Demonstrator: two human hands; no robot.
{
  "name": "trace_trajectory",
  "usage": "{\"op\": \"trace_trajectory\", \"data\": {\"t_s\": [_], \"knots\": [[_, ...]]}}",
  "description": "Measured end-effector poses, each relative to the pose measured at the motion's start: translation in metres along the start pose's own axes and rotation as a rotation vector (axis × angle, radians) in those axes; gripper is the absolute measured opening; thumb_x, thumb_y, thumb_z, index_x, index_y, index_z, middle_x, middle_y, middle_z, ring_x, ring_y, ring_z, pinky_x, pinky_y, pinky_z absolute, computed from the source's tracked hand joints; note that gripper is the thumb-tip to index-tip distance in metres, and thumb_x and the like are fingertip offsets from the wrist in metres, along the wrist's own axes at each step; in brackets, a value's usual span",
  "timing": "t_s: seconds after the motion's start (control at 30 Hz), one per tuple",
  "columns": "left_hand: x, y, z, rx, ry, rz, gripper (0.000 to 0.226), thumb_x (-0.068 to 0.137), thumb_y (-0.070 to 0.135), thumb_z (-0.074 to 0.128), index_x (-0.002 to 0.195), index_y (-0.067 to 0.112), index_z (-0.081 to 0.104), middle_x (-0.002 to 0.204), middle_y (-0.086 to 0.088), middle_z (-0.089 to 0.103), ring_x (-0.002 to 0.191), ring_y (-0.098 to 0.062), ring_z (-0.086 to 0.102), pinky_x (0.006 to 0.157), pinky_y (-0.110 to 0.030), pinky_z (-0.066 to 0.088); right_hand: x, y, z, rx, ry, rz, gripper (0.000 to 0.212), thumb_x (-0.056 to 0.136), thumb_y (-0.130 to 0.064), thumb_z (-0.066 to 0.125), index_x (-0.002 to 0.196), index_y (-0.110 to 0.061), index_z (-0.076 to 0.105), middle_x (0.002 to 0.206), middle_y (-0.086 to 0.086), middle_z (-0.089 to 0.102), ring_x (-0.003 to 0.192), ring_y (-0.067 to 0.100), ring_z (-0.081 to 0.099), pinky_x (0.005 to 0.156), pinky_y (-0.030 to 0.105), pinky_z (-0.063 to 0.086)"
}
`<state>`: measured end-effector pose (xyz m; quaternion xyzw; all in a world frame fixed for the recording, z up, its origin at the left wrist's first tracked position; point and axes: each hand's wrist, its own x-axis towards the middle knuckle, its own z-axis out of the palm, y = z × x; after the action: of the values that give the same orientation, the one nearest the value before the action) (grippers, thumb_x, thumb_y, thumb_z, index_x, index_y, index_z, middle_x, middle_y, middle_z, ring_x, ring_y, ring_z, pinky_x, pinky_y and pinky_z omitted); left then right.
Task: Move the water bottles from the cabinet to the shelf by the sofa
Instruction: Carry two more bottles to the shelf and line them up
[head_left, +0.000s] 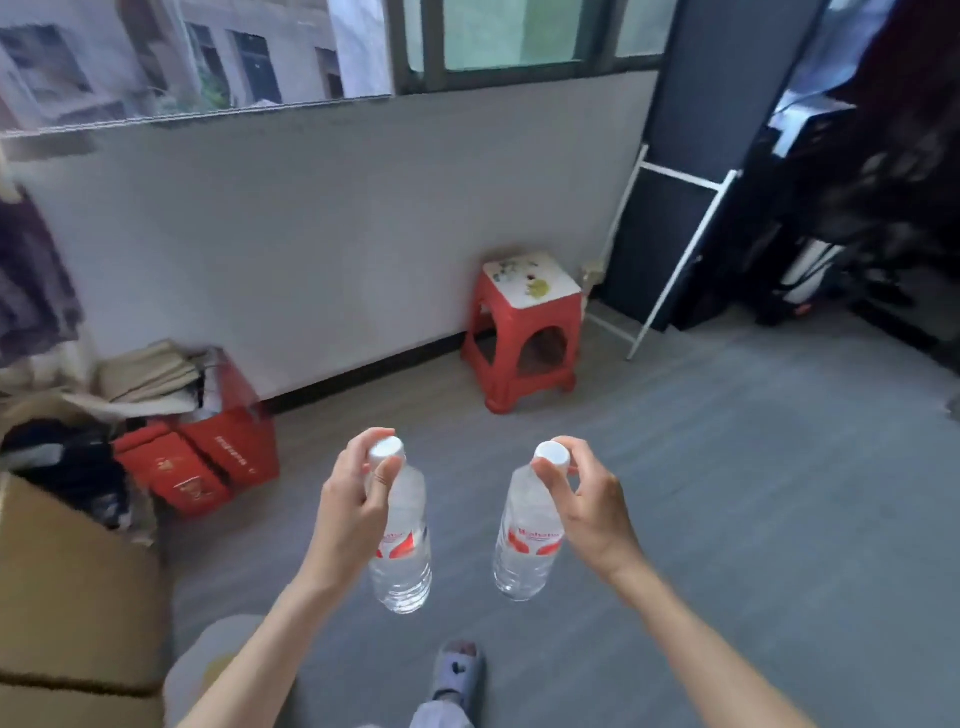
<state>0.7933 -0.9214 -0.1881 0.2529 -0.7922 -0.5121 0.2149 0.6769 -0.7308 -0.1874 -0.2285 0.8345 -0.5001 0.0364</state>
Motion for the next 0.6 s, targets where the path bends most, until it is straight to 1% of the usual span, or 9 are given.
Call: {"op": "trace_trajectory", "data": {"t_s": [0.03, 0.1, 0.2, 0.27, 0.33, 0.4, 0.47, 0.53, 0.6], "knots": [[0.013, 0.011, 0.023, -0.003, -0.047, 0.025, 0.019, 0.092, 0.021, 0.048, 0.108, 0.032, 0.051, 0.105, -0.004, 0.062, 0.085, -0.015, 0.055, 0.074, -0.025, 0.037, 0.007, 0.013, -0.02, -0.006, 0.055, 0.038, 0.065, 0.066, -0.071, 0.039, 0.101, -0.019, 0.056, 0.09, -0.006, 0.061, 0.084, 0.015, 0.056, 0.069, 0.024, 0.038], [0.039, 0.031, 0.07, -0.004, -0.136, 0.071, 0.02, 0.092, 0.018, 0.047, 0.108, 0.03, 0.052, 0.099, 0.0, 0.06, 0.073, -0.008, 0.049, 0.073, -0.027, 0.035, 0.02, 0.041, -0.06, -0.024, 0.171, 0.094, 0.059, 0.074, -0.067, 0.051, 0.103, -0.016, 0.057, 0.093, -0.004, 0.061, 0.086, 0.017, 0.056, 0.073, 0.023, 0.039], [0.076, 0.058, 0.147, -0.019, -0.245, 0.123, 0.02, 0.092, 0.015, 0.047, 0.107, 0.026, 0.053, 0.091, 0.002, 0.056, 0.067, -0.001, 0.048, 0.068, -0.02, 0.036, 0.042, 0.082, -0.118, -0.096, 0.309, 0.183, 0.037, 0.084, -0.038, 0.057, 0.106, -0.008, 0.057, 0.099, 0.003, 0.062, 0.087, 0.016, 0.053, 0.074, 0.019, 0.035], [0.102, 0.073, 0.204, -0.04, -0.313, 0.153, 0.018, 0.093, 0.015, 0.046, 0.108, 0.023, 0.053, 0.096, 0.001, 0.058, 0.074, 0.0, 0.052, 0.069, -0.017, 0.037, 0.059, 0.111, -0.156, -0.152, 0.402, 0.239, 0.032, 0.085, -0.031, 0.058, 0.106, -0.007, 0.057, 0.099, 0.004, 0.062, 0.086, 0.015, 0.051, 0.071, 0.016, 0.032], [0.122, 0.082, 0.246, -0.075, -0.37, 0.157, 0.018, 0.093, 0.017, 0.046, 0.109, 0.022, 0.053, 0.104, -0.002, 0.06, 0.086, -0.008, 0.055, 0.077, -0.023, 0.037, 0.073, 0.13, -0.183, -0.18, 0.459, 0.295, 0.031, 0.086, -0.029, 0.059, 0.106, -0.006, 0.057, 0.099, 0.006, 0.063, 0.086, 0.017, 0.053, 0.071, 0.015, 0.031], [0.146, 0.101, 0.299, -0.094, -0.446, 0.178, 0.017, 0.093, 0.018, 0.046, 0.108, 0.023, 0.052, 0.107, -0.004, 0.061, 0.092, -0.016, 0.056, 0.08, -0.027, 0.038, 0.092, 0.153, -0.22, -0.228, 0.52, 0.349, 0.033, 0.085, -0.029, 0.059, 0.106, -0.004, 0.057, 0.101, 0.009, 0.064, 0.09, 0.024, 0.057, 0.071, 0.016, 0.032], [0.171, 0.126, 0.349, -0.095, -0.518, 0.22, 0.015, 0.093, 0.02, 0.047, 0.107, 0.026, 0.052, 0.107, -0.002, 0.061, 0.097, -0.019, 0.056, 0.082, -0.029, 0.039, 0.11, 0.172, -0.258, -0.283, 0.578, 0.389, 0.034, 0.084, -0.029, 0.06, 0.107, -0.003, 0.057, 0.102, 0.012, 0.065, 0.092, 0.029, 0.059, 0.072, 0.018, 0.034], [0.192, 0.156, 0.399, -0.106, -0.596, 0.278, 0.014, 0.092, 0.029, 0.048, 0.105, 0.028, 0.051, 0.107, -0.001, 0.06, 0.1, -0.02, 0.055, 0.084, -0.031, 0.041, 0.125, 0.188, -0.295, -0.314, 0.652, 0.424, 0.034, 0.084, -0.027, 0.061, 0.105, -0.002, 0.058, 0.102, 0.013, 0.066, 0.091, 0.029, 0.06, 0.073, 0.019, 0.035], [0.207, 0.182, 0.445, -0.091, -0.659, 0.347, 0.019, 0.086, 0.036, 0.045, 0.103, 0.029, 0.05, 0.106, -0.001, 0.06, 0.099, -0.021, 0.054, 0.086, -0.034, 0.042, 0.136, 0.202, -0.329, -0.312, 0.732, 0.464, 0.032, 0.084, -0.027, 0.062, 0.104, -0.003, 0.058, 0.1, 0.011, 0.066, 0.089, 0.028, 0.059, 0.073, 0.02, 0.036]]}}
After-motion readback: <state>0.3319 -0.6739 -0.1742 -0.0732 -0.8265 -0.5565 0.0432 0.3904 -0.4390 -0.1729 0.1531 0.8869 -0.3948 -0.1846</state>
